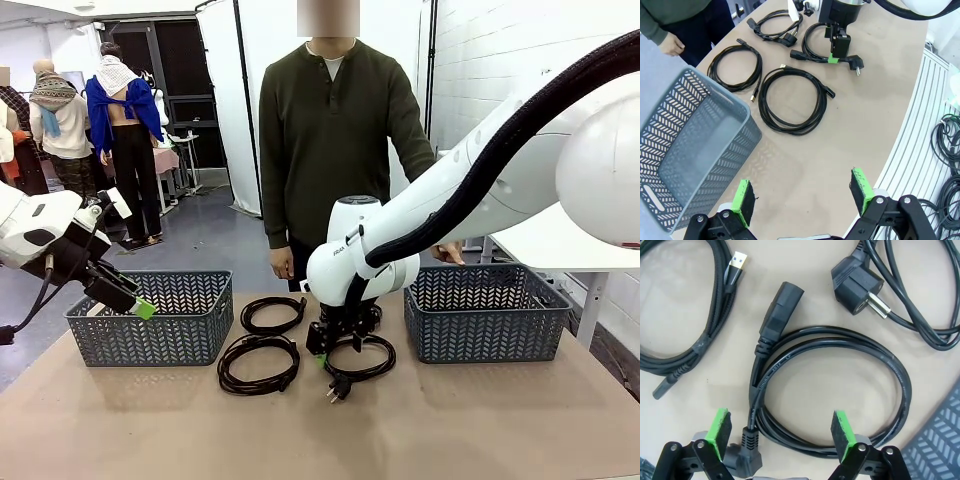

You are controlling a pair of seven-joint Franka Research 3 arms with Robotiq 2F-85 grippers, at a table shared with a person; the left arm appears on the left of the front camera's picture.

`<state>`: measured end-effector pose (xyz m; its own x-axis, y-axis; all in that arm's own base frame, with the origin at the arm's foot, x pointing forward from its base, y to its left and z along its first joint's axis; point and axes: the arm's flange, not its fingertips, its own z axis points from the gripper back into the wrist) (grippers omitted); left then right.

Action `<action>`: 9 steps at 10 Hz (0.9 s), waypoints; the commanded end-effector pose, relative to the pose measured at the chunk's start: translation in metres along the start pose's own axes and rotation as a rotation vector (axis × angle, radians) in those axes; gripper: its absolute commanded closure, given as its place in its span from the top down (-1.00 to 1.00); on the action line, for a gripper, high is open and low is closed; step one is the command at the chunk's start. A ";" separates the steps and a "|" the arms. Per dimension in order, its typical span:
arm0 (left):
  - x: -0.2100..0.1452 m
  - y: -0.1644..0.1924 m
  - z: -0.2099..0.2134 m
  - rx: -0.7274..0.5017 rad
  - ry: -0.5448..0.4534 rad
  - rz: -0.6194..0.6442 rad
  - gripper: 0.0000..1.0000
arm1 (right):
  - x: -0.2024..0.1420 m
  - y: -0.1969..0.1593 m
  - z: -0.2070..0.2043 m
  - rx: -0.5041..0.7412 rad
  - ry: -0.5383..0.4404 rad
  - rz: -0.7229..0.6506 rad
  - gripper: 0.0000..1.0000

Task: Organize the cables according to human instructions.
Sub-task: Pick up a bundle of cables and place it in the basket indicated by the human.

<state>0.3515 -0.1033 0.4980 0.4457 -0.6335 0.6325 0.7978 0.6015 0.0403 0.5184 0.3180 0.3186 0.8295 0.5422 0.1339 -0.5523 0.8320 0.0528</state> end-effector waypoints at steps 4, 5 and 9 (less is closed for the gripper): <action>-0.001 0.003 -0.001 -0.009 -0.006 -0.001 1.00 | 0.011 -0.003 -0.014 -0.052 0.014 -0.017 1.00; -0.001 0.003 -0.001 -0.009 -0.006 -0.001 1.00 | 0.011 -0.004 -0.016 -0.059 0.017 -0.025 1.00; -0.001 0.003 -0.001 -0.009 -0.006 -0.001 1.00 | 0.019 -0.003 -0.022 -0.078 0.014 -0.045 1.00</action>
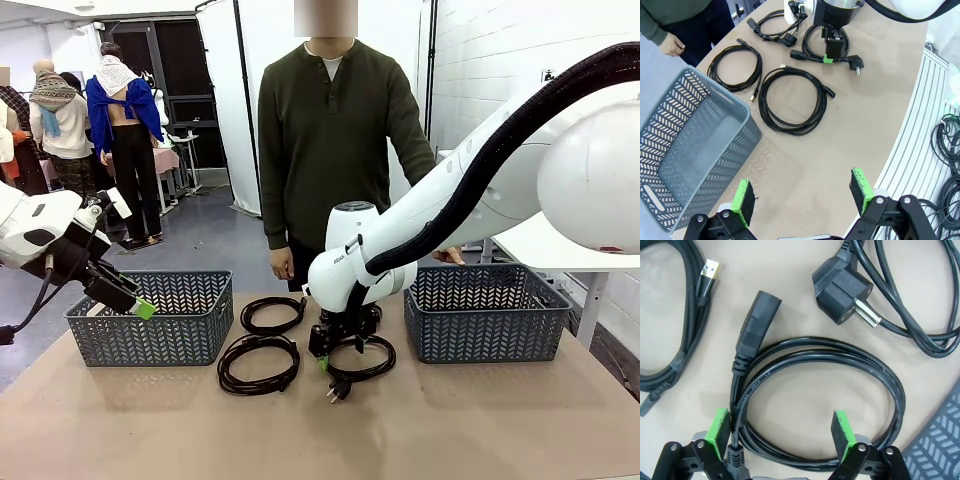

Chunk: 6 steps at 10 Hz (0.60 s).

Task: Organize the cables according to human instructions.
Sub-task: Pick up a bundle of cables and place it in the basket indicated by the human.

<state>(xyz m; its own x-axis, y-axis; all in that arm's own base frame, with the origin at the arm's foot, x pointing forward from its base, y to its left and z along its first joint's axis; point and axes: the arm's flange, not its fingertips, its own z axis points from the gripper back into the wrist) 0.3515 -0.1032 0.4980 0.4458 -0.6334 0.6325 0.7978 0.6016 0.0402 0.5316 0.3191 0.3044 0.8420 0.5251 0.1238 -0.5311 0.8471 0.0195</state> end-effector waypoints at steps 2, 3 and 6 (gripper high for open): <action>-0.001 0.003 -0.001 -0.009 -0.006 -0.002 1.00 | 0.013 0.007 -0.011 -0.034 0.016 -0.013 1.00; -0.001 0.003 -0.001 -0.009 -0.006 -0.002 1.00 | 0.014 0.008 -0.012 -0.038 0.022 -0.013 1.00; -0.001 0.003 -0.001 -0.009 -0.006 -0.002 1.00 | 0.016 0.009 -0.009 -0.037 0.016 -0.019 0.06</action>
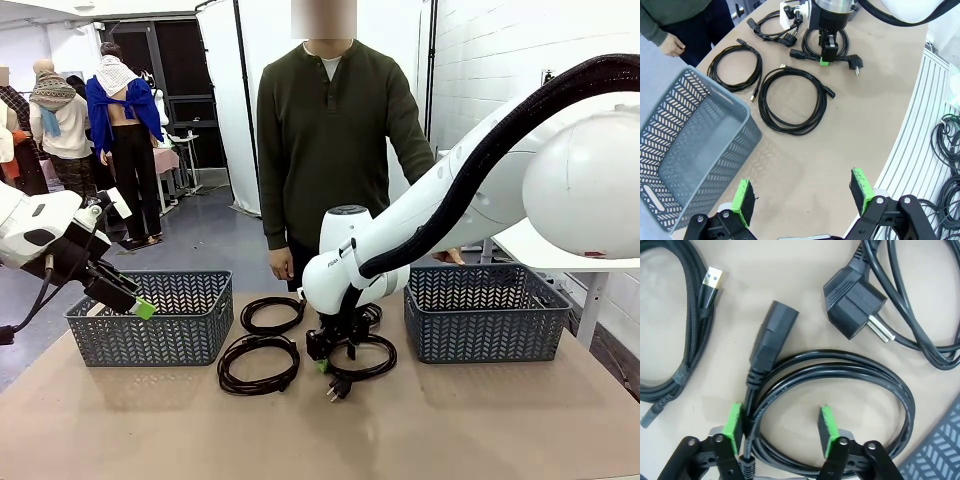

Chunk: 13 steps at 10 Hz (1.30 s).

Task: Organize the cables according to human instructions.
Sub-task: Pick up a bundle of cables and place it in the basket indicated by the human.

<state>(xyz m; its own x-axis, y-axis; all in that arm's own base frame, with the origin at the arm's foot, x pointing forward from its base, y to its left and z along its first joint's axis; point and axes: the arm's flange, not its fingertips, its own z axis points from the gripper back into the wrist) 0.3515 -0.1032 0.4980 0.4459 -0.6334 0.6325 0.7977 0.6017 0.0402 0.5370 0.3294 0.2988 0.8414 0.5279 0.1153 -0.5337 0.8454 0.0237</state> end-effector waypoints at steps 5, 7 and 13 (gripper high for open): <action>-0.001 0.003 -0.001 -0.009 -0.006 -0.002 1.00 | 0.002 0.013 0.008 -0.017 -0.005 -0.004 -1.00; -0.001 0.003 -0.001 -0.009 -0.006 -0.002 1.00 | -0.001 0.016 0.012 -0.009 -0.003 -0.005 -1.00; -0.001 0.003 -0.001 -0.009 -0.006 -0.002 1.00 | -0.018 0.033 0.102 -0.043 0.017 0.033 -1.00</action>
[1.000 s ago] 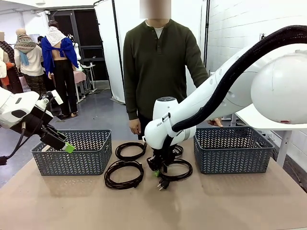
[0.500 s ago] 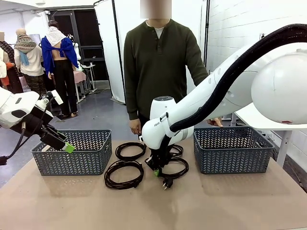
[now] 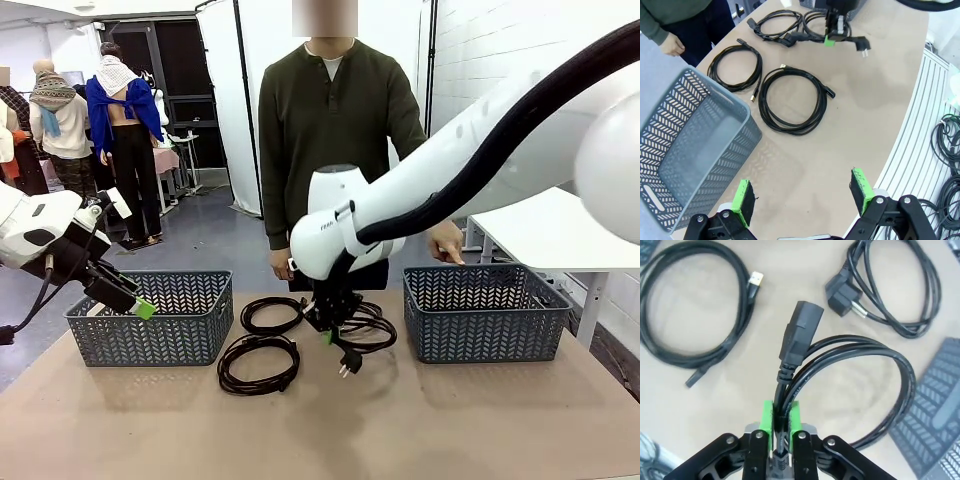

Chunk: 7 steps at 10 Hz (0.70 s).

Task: Organize the cables according to human instructions.
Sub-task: Pick up a bundle of cables and place it in the basket indicated by the human.

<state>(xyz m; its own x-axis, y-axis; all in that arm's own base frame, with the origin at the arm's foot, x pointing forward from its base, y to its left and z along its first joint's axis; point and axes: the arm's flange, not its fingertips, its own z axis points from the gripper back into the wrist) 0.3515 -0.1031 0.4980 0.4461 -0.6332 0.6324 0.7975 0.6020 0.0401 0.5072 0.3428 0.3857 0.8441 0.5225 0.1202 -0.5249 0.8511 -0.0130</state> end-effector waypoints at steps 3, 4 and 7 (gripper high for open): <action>-0.001 0.003 -0.001 -0.009 -0.006 -0.002 1.00 | -0.026 0.003 0.067 0.034 0.076 0.299 -1.00; -0.001 0.003 -0.001 -0.009 -0.006 -0.002 1.00 | -0.035 0.001 0.087 0.031 0.070 0.410 -1.00; -0.001 0.003 -0.001 -0.009 -0.006 -0.002 1.00 | -0.062 -0.021 0.123 -0.004 0.092 0.670 -1.00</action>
<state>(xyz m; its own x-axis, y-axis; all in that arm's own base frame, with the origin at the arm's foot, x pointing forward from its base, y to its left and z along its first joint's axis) 0.3515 -0.1031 0.4980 0.4461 -0.6334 0.6323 0.7974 0.6021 0.0405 0.4563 0.3060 0.4999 0.3968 0.9179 0.0025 -0.9166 0.3964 -0.0517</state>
